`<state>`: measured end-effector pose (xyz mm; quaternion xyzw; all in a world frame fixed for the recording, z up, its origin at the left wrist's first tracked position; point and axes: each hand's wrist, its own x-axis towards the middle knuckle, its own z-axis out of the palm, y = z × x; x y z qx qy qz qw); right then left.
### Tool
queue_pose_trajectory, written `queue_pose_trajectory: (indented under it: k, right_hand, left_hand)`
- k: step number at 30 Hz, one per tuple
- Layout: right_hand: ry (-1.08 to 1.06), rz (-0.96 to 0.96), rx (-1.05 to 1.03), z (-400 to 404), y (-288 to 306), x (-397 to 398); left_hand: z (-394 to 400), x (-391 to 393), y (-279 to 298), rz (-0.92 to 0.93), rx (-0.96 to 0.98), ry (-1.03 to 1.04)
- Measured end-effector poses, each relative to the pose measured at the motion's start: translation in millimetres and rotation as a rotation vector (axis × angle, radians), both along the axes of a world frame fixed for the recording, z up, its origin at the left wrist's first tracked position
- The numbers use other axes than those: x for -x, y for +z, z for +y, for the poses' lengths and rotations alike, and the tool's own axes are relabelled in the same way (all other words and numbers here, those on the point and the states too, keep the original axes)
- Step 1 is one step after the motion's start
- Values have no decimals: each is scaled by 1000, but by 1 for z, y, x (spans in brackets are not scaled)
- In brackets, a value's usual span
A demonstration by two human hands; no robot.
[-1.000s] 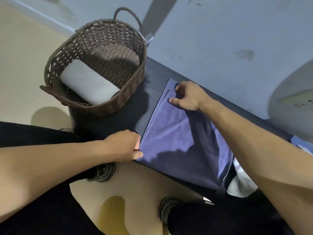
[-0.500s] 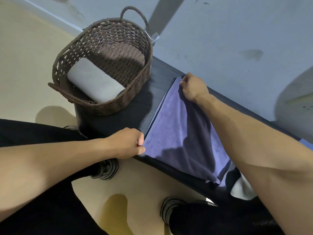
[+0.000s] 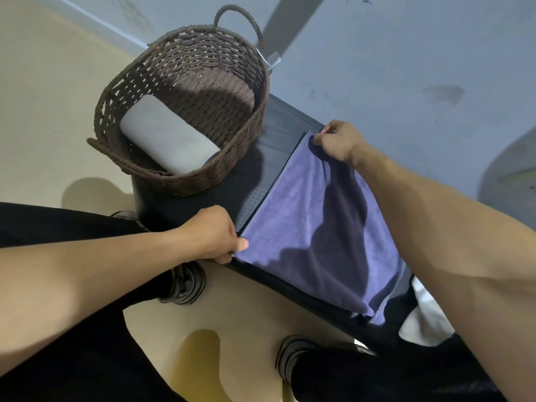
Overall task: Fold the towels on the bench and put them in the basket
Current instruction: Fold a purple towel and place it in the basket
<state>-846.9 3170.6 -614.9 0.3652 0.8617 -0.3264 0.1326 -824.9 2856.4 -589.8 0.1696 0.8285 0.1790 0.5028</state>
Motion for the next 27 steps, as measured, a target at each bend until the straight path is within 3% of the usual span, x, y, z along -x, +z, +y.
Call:
queue_pose_trajectory:
  k: [5, 13, 16, 20, 23, 25, 27]
  right_hand:
    - [98, -47, -224, -11, -8, 1]
    - [82, 121, -314, -25, -16, -2]
    - [98, 111, -282, -27, -11, -4]
    - [215, 254, -255, -23, 22, -39]
    - [271, 290, -305, -29, 53, -97]
    - [312, 193, -297, -42, 69, -148]
    - [328, -73, -266, -55, 77, -198]
  left_hand:
    - [-3, 1, -6, -81, -2, 206]
    - [-7, 4, -12, -31, 33, -18]
    - [-2, 11, -6, 104, 85, -137]
    - [9, 10, 2, 513, 191, -427]
    - [23, 4, 5, 609, 15, -486]
    - [35, -1, 7, 534, -139, -494]
    - [43, -8, 7, 475, -189, -571]
